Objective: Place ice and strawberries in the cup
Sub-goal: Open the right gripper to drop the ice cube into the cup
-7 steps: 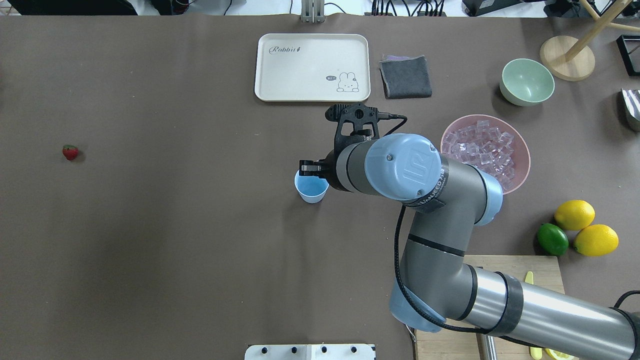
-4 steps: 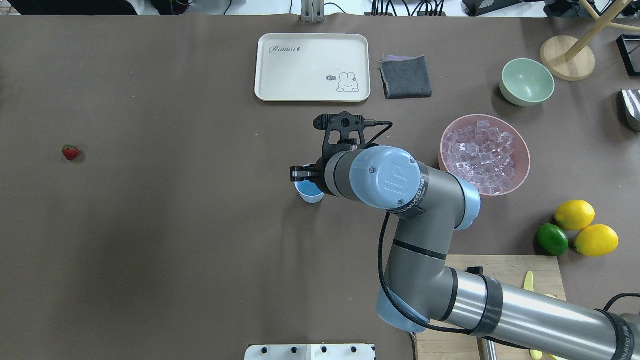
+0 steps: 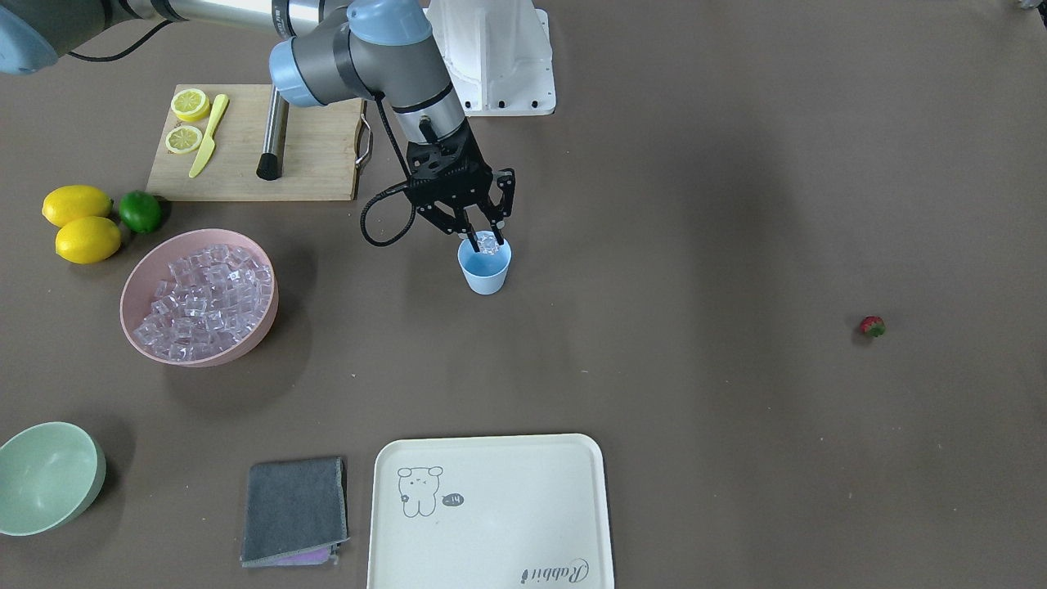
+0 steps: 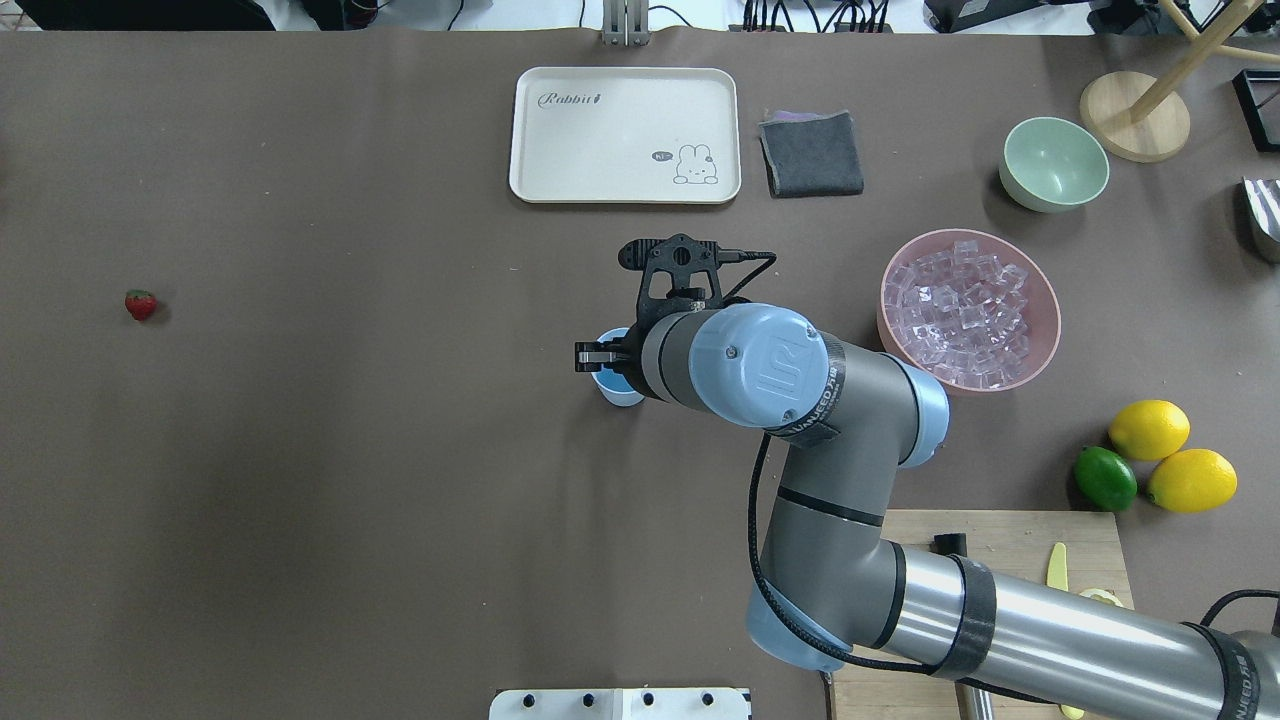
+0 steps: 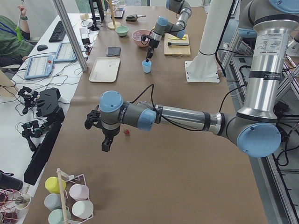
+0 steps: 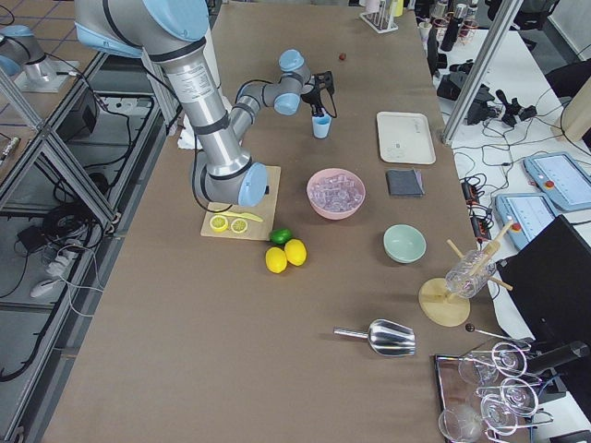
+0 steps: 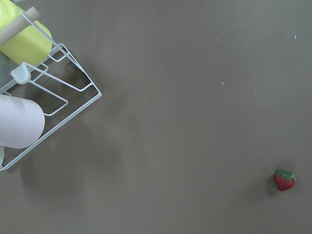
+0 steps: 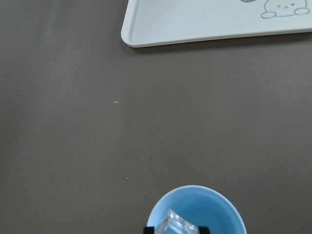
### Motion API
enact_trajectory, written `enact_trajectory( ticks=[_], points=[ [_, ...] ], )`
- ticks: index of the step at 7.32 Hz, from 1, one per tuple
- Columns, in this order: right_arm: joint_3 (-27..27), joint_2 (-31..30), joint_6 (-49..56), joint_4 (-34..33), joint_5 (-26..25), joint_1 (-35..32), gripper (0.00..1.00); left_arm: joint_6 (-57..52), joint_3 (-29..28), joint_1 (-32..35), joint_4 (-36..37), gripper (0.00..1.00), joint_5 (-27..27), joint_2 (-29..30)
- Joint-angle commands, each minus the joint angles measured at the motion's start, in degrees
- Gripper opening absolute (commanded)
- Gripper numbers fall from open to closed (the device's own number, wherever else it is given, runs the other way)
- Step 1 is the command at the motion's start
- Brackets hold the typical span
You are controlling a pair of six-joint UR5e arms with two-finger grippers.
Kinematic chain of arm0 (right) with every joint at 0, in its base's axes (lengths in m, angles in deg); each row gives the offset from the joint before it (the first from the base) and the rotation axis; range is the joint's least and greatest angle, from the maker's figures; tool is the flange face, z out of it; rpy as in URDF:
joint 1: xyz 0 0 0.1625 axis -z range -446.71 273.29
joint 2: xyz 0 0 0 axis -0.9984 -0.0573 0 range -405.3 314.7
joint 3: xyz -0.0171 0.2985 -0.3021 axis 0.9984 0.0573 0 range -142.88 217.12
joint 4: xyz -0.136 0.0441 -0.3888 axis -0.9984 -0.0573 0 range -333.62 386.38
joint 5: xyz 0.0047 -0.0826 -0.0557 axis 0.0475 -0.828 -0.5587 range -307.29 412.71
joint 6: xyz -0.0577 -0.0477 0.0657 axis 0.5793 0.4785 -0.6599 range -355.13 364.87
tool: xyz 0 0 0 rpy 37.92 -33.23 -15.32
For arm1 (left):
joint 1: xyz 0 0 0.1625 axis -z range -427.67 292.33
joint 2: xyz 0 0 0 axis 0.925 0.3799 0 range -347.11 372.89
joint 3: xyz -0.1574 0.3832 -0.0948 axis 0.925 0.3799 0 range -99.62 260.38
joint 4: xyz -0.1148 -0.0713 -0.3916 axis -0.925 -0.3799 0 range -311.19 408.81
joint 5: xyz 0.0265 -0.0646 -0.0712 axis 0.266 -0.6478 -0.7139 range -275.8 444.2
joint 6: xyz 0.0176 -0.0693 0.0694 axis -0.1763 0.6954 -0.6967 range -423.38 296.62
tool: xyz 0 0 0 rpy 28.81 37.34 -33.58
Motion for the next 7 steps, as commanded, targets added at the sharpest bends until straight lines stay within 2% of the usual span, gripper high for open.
enact_trajectory(
  ticks=[1,4,5,6,7],
  points=[
    [-0.03,0.03,-0.92,0.13,0.01,-0.04,0.99,-0.07,-0.22,0.0,-0.05,0.98,0.0,0.17],
    [-0.56,0.38,-1.71,-0.75,1.49,-0.47,1.0,0.02,-0.66,0.0,-0.05,0.98,0.0,0.78],
    [-0.91,0.56,-3.45,-0.92,3.59,-1.78,1.0,0.02,-0.66,0.0,-0.05,0.98,0.0,1.14],
    [-3.35,-0.05,-6.25,-5.36,7.44,-4.4,1.0,0.02,-0.66,0.0,-0.05,0.98,0.0,1.31],
    [-5.81,-0.4,-7.76,-11.5,8.17,-6.87,1.0,0.02,-0.66,0.0,-0.05,0.98,0.0,1.4]
  ],
)
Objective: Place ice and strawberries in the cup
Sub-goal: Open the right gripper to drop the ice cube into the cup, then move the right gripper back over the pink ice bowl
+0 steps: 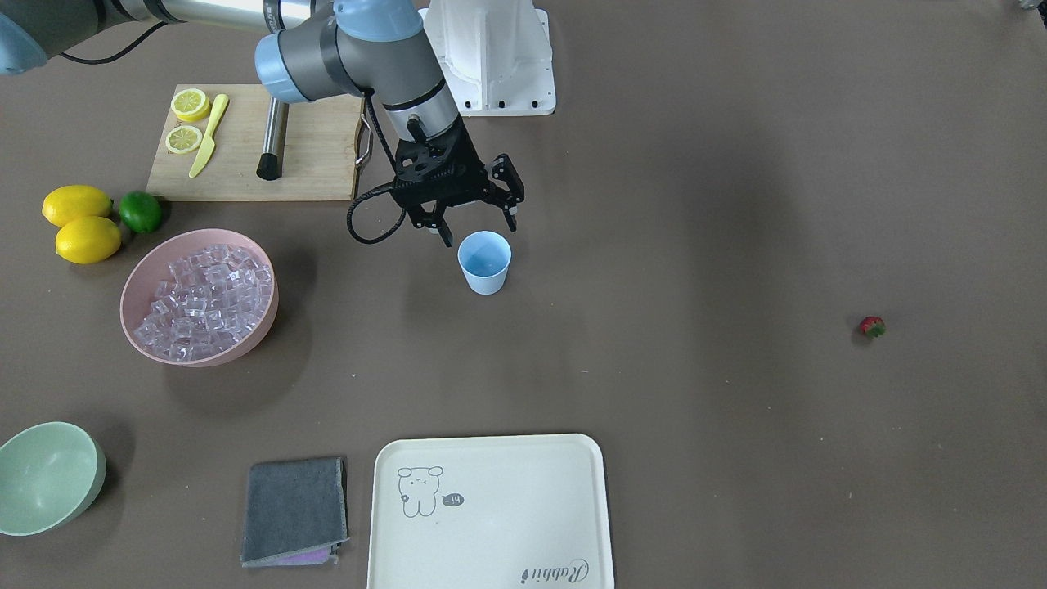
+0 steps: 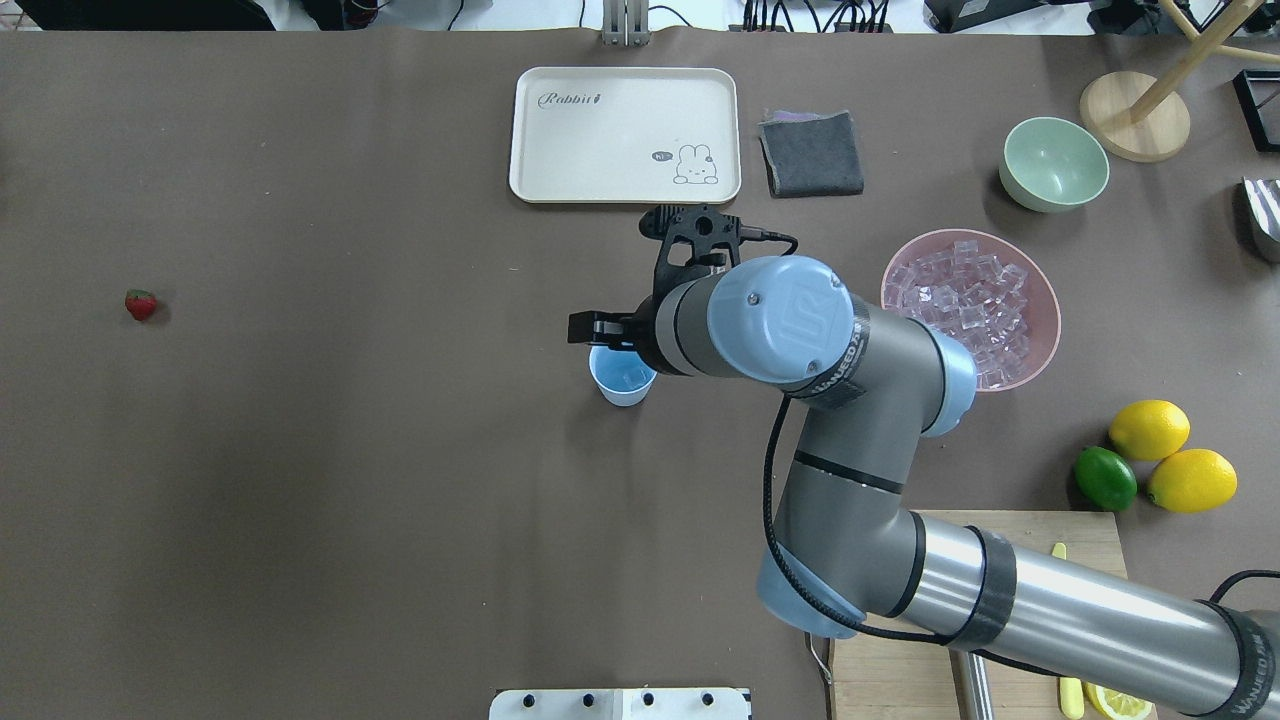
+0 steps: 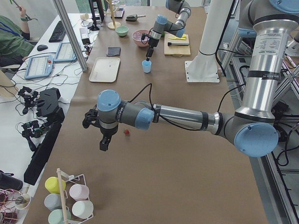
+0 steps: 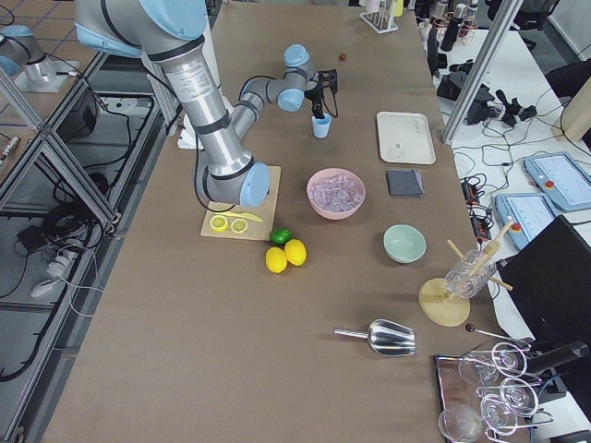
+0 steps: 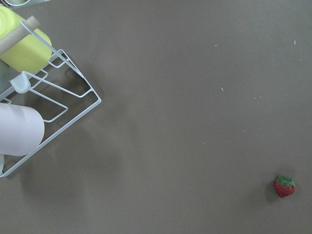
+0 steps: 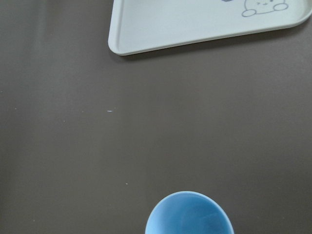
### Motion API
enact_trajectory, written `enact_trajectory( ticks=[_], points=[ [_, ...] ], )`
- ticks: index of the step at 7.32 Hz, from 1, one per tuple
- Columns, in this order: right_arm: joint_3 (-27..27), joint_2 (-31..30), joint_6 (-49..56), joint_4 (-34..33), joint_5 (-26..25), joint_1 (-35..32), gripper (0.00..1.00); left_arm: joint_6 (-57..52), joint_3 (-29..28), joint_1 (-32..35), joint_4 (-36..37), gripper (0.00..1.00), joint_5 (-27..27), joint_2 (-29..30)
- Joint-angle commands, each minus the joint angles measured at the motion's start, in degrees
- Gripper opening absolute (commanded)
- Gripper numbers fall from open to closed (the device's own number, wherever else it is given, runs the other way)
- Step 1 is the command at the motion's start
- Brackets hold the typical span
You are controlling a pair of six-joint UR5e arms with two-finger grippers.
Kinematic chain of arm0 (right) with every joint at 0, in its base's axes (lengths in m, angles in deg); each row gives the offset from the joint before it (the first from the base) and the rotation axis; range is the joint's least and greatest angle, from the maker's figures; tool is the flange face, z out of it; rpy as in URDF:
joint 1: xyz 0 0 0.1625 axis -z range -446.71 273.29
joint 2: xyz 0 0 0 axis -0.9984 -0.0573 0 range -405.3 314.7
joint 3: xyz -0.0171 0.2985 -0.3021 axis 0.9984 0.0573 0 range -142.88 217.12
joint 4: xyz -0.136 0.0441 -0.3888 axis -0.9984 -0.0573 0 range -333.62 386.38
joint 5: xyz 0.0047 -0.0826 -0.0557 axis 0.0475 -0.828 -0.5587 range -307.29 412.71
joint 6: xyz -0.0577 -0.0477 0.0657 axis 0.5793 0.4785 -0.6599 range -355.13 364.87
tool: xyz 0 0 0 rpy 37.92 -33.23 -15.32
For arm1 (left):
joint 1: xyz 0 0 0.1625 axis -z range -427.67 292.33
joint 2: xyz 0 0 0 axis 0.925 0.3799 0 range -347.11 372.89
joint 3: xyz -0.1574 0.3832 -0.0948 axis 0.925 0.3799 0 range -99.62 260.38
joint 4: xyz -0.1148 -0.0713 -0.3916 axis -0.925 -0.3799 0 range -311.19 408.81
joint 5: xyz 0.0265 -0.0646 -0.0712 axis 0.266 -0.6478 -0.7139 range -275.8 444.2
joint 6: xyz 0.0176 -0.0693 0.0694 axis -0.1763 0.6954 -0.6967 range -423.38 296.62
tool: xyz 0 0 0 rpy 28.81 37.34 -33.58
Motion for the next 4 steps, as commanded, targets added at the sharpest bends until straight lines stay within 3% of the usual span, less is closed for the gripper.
enact_trajectory(
  ticks=[1,4],
  points=[
    [-4.05,-1.03,-4.73,-11.32,2.64,-5.88,1.0,0.0,0.06,0.0,-0.01,0.98,0.0,0.26],
    [-6.51,-4.97,-9.84,-25.57,8.69,-16.78,0.99,0.0,0.41,0.0,0.0,0.98,0.0,0.53]
  ],
)
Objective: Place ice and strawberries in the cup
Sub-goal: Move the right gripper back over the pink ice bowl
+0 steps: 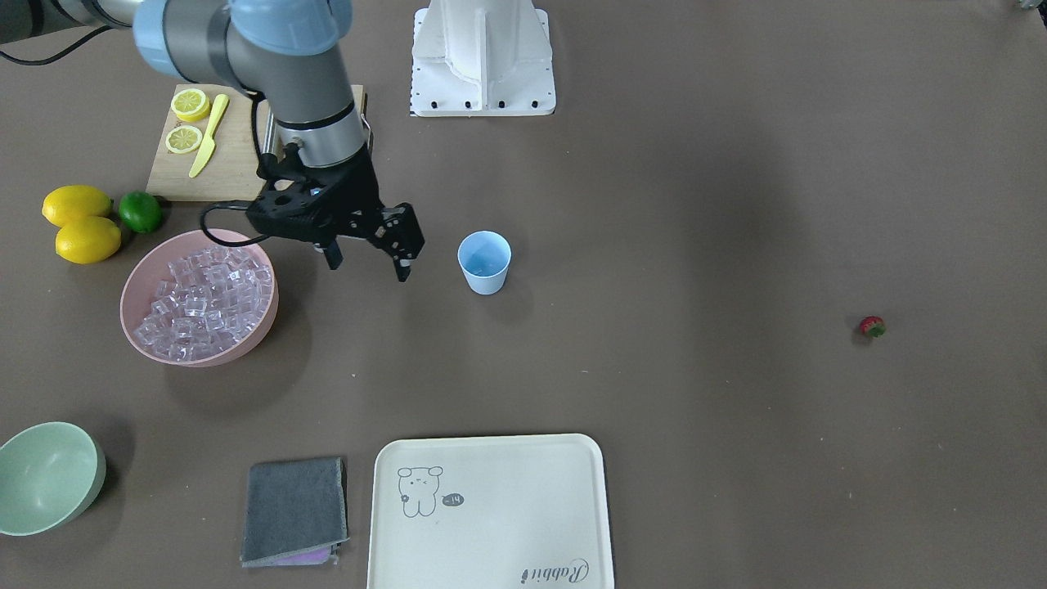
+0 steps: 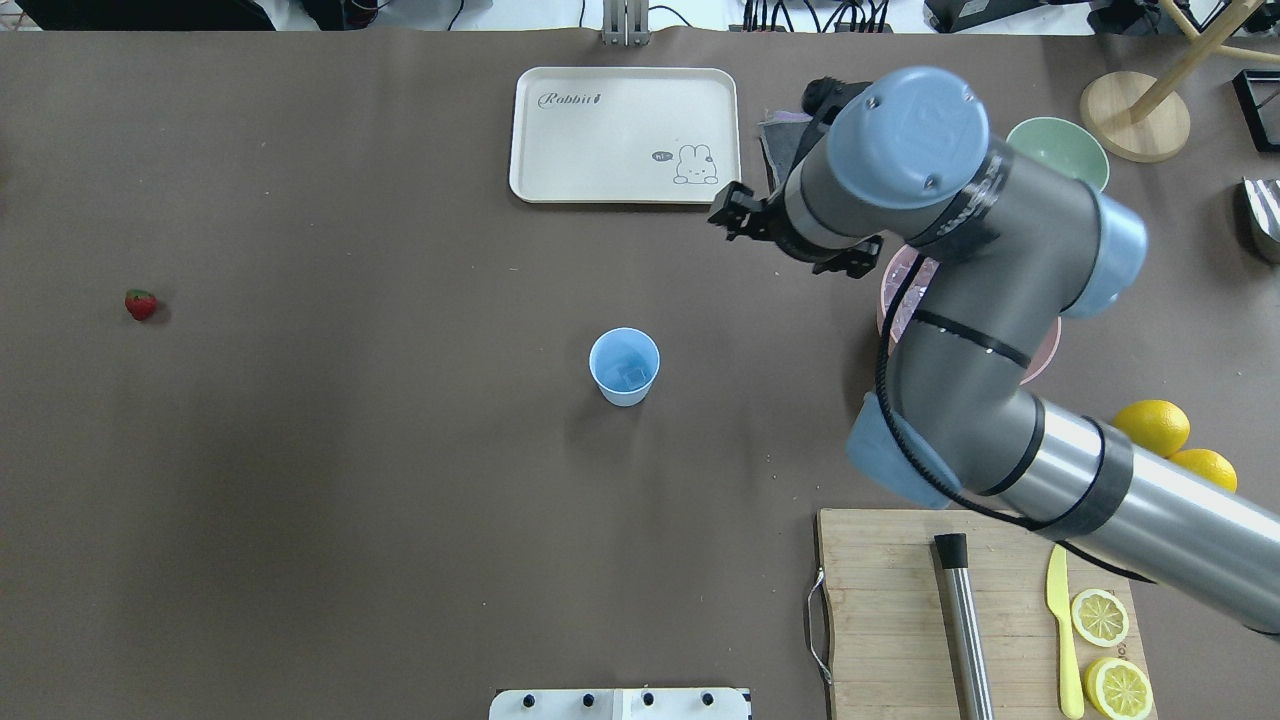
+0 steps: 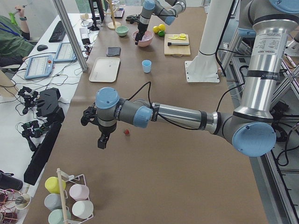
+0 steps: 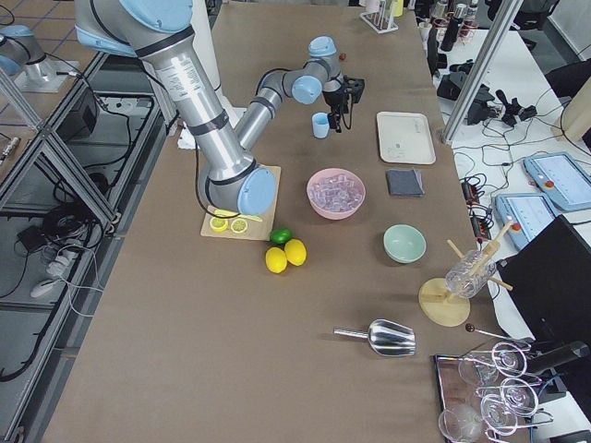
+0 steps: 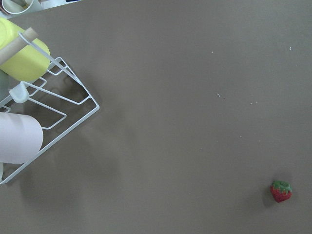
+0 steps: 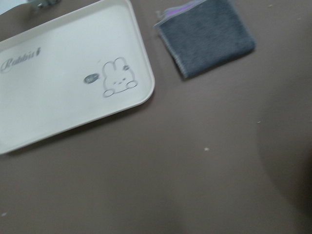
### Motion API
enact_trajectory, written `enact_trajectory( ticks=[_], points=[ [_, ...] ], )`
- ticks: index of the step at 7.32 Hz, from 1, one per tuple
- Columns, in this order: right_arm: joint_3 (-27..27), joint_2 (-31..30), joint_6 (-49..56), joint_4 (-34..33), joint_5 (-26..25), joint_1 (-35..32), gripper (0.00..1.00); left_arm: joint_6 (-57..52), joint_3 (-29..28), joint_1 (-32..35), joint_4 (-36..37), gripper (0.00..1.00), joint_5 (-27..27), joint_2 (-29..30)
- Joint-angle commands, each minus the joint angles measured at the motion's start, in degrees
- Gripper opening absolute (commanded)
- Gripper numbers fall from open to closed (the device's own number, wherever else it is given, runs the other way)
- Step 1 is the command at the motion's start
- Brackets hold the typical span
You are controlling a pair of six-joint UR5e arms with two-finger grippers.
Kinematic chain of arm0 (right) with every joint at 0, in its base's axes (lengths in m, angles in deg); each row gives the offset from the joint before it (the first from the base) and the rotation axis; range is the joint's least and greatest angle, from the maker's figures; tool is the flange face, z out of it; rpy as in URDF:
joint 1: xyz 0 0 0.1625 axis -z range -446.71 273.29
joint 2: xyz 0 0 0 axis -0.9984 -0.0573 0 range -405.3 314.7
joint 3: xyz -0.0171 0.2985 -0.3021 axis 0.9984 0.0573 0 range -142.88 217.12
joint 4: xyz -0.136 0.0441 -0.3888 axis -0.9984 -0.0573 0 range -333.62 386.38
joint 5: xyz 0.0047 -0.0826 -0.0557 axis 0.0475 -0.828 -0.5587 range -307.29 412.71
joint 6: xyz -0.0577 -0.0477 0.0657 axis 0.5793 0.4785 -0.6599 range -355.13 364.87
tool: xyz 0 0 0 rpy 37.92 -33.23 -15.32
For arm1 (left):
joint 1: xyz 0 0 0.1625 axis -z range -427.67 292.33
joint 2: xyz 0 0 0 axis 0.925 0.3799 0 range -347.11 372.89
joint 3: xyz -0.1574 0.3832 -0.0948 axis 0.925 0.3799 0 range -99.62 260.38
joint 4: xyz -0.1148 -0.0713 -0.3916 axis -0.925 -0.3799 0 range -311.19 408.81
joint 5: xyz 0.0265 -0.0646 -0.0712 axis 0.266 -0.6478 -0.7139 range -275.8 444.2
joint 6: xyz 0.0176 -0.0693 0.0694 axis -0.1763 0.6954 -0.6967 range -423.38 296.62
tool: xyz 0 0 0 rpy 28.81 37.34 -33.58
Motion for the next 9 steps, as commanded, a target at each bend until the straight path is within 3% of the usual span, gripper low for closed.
enact_trajectory(
  ticks=[1,2,4,7,9],
  points=[
    [-2.11,-2.59,-3.21,-13.31,2.34,-5.75,0.99,-0.09,0.2,0.0,-0.15,0.98,0.17,0.0],
    [-2.21,-3.47,-3.22,-16.34,0.95,-5.68,0.99,-0.09,0.46,0.0,-0.24,0.98,0.18,-0.17],
    [-2.12,-5.57,-2.79,-16.11,0.06,-5.68,0.99,-0.18,0.72,0.0,-0.24,0.98,0.26,0.09],
    [-1.42,-11.02,6.25,-14.97,-1.26,-4.8,0.99,-0.09,1.86,0.0,-0.33,0.98,0.26,0.09],
    [0.33,-13.66,6.71,-5.8,-1.18,-3.49,0.99,-0.09,2.04,-0.09,-0.33,0.98,0.26,0.09]
  ],
)
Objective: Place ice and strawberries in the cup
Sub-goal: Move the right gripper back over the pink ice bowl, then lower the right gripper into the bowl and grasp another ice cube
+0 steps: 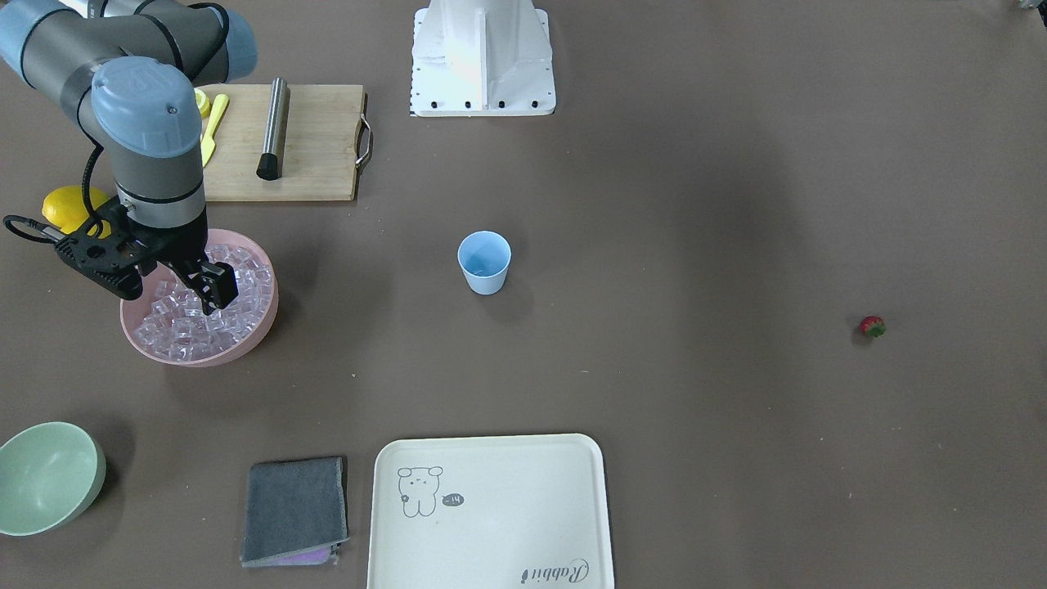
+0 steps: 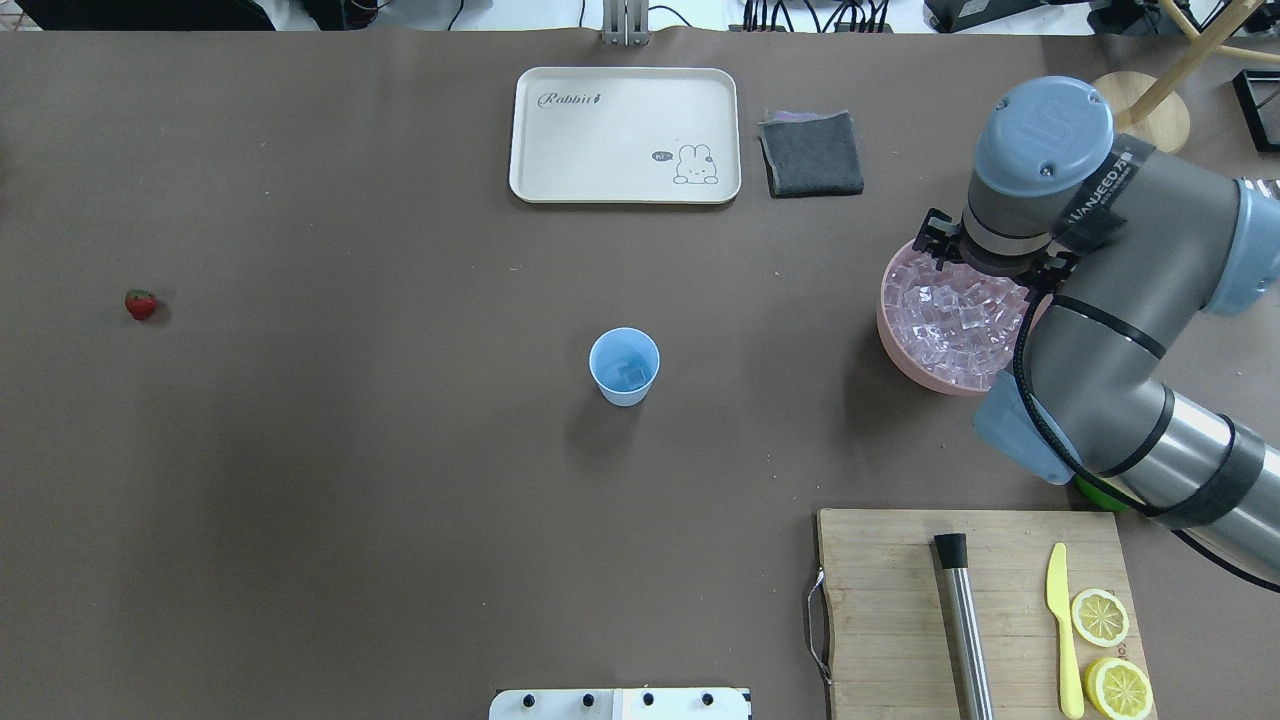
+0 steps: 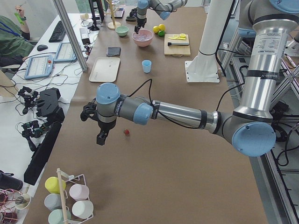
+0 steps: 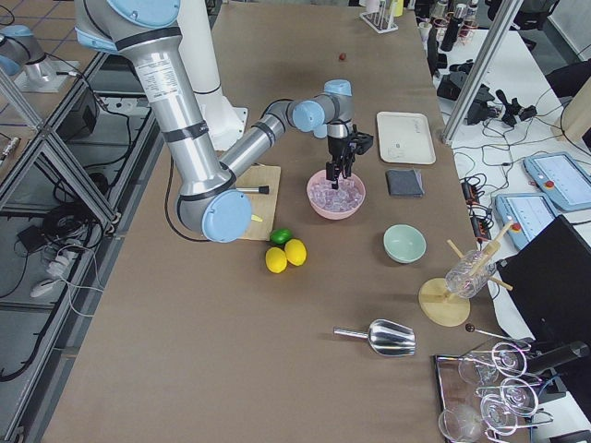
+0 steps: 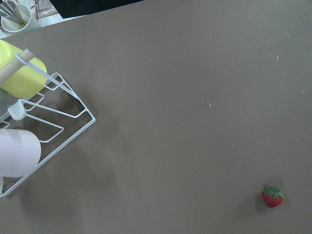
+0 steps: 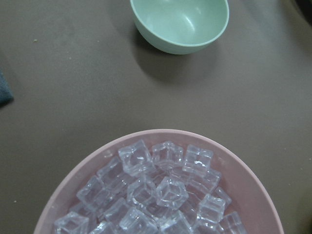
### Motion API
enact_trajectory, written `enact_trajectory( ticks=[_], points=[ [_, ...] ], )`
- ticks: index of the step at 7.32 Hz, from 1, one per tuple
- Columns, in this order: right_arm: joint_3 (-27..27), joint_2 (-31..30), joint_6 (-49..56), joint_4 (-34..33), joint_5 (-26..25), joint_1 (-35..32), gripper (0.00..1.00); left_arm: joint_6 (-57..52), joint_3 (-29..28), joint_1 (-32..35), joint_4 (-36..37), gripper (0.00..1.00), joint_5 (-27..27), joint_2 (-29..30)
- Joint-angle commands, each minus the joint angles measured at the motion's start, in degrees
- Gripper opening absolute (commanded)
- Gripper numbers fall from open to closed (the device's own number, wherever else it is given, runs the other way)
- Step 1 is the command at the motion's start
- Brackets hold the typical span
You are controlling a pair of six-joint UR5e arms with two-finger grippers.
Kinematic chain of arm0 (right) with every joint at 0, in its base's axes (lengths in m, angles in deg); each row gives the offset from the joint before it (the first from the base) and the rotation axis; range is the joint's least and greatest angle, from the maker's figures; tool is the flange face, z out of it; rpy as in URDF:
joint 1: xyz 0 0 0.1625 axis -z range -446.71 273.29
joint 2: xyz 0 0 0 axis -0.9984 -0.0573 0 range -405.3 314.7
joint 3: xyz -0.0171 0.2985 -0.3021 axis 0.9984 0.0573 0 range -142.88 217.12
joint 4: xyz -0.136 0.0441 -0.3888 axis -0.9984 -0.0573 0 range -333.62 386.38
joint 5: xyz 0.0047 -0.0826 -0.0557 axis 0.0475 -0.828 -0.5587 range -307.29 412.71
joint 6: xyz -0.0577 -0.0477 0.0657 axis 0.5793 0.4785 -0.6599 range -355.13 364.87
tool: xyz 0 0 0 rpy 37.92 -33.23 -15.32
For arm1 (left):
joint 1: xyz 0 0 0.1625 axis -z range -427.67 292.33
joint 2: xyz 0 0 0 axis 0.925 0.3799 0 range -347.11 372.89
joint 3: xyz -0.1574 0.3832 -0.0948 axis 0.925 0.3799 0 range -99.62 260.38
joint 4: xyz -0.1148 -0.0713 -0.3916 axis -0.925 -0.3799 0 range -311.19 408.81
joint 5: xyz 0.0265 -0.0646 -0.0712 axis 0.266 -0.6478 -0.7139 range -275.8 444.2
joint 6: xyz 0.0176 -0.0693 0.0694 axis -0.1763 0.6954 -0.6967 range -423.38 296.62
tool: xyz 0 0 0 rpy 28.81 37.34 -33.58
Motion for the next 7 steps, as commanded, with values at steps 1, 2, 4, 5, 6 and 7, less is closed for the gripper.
enact_trajectory(
  ticks=[1,2,4,5,6,7],
  points=[
    [3.15,-0.97,1.54,7.97,-0.06,2.27,0.99,0.0,-0.09,-0.08,0.0,0.98,0.09,0.2],
    [3.87,-1.05,2.5,8.09,-0.06,2.55,0.98,0.0,-0.36,-0.16,0.09,0.98,0.09,0.47],
    [3.88,-1.57,3.74,8.0,0.12,2.38,0.98,0.0,-0.36,-0.34,0.0,0.98,0.09,0.47],
    [3.88,-1.92,4.09,8.0,-0.06,2.38,0.98,0.0,-0.36,-0.34,0.0,0.98,0.09,0.47],
    [4.22,-2.1,4.36,8.0,-0.14,2.46,0.98,0.0,-0.36,-0.34,0.0,0.98,0.09,0.47],
    [4.49,-2.1,4.36,8.0,-0.14,2.46,0.98,0.0,-0.27,-0.34,0.0,0.98,0.09,0.47]
  ],
)
